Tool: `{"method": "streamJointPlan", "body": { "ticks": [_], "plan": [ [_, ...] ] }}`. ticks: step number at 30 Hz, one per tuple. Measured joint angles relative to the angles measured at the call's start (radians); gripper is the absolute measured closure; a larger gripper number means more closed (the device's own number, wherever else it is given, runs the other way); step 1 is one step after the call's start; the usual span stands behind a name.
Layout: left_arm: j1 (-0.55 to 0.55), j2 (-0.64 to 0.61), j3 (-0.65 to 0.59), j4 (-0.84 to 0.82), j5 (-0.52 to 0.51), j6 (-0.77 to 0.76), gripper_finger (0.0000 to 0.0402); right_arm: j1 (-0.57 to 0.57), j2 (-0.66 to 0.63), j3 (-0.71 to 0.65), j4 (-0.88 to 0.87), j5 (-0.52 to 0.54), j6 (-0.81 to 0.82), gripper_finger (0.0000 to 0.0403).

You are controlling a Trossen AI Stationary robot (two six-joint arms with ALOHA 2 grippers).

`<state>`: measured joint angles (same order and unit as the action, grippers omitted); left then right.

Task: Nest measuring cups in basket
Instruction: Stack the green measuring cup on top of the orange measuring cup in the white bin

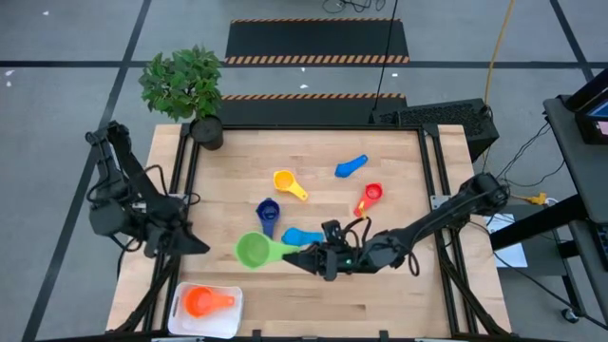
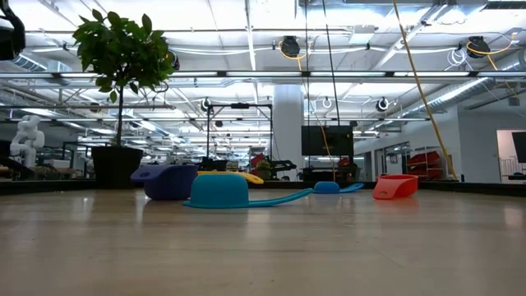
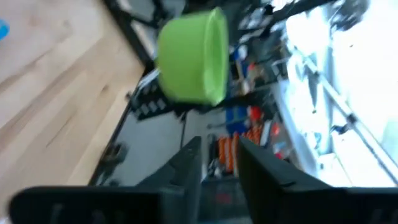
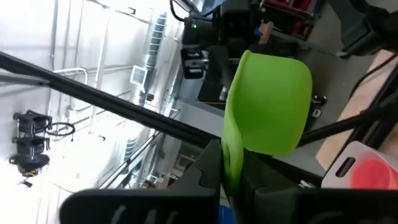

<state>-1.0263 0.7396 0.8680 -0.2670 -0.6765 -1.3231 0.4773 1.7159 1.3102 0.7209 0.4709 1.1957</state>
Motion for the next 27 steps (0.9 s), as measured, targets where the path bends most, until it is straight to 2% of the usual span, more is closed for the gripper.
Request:
{"method": "streamJointPlan", "body": {
  "ticks": [4,8,21,27],
  "plan": [
    [0.000,0.002,0.000,0.093,-0.024,0.080,0.0241,-0.001,0.026,0.000,0.067,0.002,-0.035,0.0403],
    [0.009,0.007,0.000,0.149,-0.053,0.140,0.0211,-0.001,0.046,0.002,0.074,0.005,-0.034,0.0403],
    [0.100,0.006,0.000,0.100,-0.061,0.160,0.0204,0.016,0.046,0.002,0.147,0.108,-0.174,0.0403],
    [0.166,0.006,0.000,0.099,-0.058,0.204,0.0204,0.015,0.046,0.001,0.194,0.109,-0.239,0.0403]
  ]
}}
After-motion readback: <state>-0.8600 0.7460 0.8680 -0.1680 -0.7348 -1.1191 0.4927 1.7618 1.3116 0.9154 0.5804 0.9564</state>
